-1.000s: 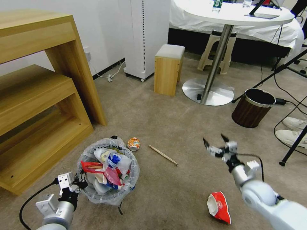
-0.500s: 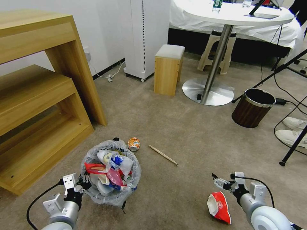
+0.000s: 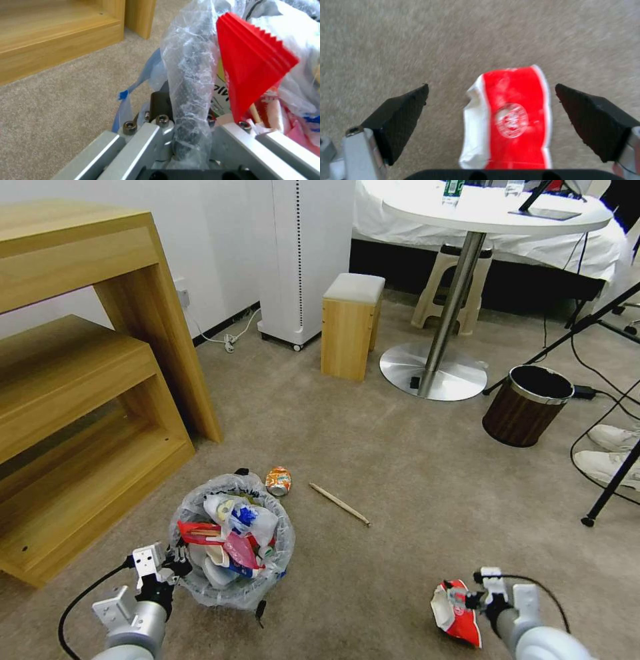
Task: Pick up the trash bin and place the garbage on the floor into it.
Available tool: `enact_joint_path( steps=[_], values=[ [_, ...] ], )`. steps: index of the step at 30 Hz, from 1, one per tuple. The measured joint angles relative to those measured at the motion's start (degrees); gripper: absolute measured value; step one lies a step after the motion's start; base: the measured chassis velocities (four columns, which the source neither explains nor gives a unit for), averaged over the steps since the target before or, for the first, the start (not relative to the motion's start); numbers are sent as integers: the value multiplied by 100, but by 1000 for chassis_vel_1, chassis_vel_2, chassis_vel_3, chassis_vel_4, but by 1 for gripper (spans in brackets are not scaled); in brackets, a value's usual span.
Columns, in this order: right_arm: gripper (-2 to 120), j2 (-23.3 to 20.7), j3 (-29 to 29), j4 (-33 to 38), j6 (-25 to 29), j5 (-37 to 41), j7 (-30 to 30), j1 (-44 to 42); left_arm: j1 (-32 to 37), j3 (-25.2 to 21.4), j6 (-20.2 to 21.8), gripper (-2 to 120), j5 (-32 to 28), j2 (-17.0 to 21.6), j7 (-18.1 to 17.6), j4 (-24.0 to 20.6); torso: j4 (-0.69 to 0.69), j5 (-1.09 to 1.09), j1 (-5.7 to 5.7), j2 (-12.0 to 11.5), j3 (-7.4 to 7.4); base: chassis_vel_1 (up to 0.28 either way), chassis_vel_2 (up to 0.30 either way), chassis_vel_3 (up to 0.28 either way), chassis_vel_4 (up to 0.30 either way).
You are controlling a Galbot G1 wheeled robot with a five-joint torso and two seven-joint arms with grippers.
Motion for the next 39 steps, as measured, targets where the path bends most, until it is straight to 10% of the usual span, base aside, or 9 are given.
enact_joint_path(
  steps=[18,39],
  values=[
    [68,698,-618,-1109,424,-722,-237,147,51,-65,-6,1,-26,10,-35,-140,-1,-2,0,0,0,0,0,0,0],
    [0,424,-273,-1051,1362,-1753,-882,-36,-9,-49,-17,1,-30,32,-39,-45,-1,-1,0,0,0,0,0,0,0]
  ],
)
